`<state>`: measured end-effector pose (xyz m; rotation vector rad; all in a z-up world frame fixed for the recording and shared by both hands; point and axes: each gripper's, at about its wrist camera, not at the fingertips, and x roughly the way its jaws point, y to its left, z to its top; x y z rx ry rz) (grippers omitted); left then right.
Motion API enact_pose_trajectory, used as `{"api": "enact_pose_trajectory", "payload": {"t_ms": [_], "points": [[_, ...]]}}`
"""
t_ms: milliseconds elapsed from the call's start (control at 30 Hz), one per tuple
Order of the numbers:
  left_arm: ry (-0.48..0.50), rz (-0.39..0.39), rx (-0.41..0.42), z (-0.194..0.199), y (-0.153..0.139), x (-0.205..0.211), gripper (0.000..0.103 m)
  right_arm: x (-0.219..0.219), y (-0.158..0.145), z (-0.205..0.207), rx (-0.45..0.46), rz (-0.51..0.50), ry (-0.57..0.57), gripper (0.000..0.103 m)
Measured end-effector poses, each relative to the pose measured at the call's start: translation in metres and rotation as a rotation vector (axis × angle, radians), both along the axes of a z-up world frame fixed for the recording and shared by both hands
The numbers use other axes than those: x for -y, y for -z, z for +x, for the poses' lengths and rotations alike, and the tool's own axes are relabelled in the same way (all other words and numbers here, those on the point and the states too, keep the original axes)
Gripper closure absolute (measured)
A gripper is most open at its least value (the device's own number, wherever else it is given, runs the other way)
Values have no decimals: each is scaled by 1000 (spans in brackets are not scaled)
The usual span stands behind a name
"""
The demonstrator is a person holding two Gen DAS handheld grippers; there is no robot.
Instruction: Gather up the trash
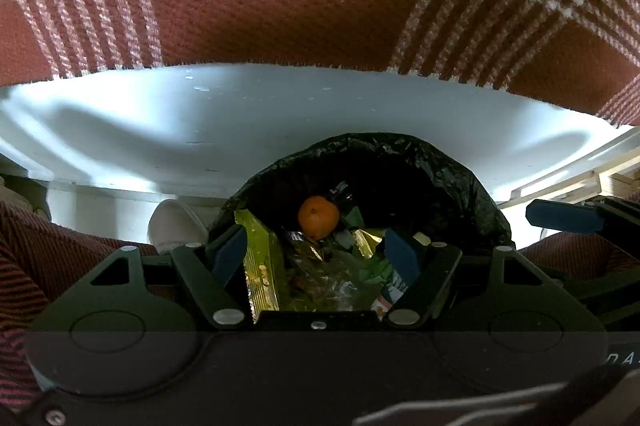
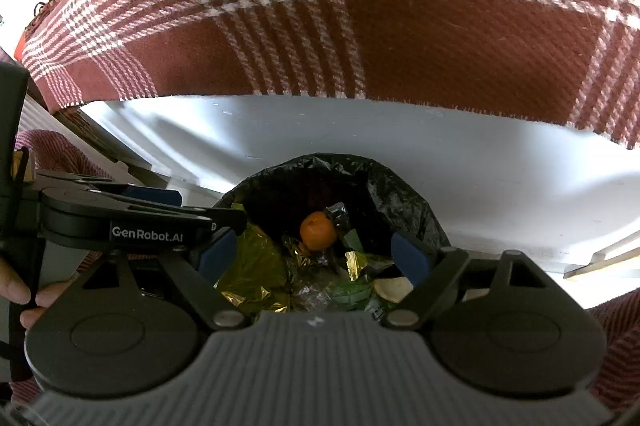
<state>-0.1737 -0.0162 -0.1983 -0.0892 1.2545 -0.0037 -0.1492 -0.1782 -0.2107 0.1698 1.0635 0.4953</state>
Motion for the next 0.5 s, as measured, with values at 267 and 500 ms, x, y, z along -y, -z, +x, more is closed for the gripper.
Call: {"api": "enact_pose_trajectory", "payload": {"t_ms": [267, 500], "points": [[-1, 1, -2, -1, -1, 1, 29, 0, 0, 0, 0, 1, 0, 12], [-2, -2, -5, -1, -1, 0, 29, 0, 0, 0, -1, 1, 1, 12]]}}
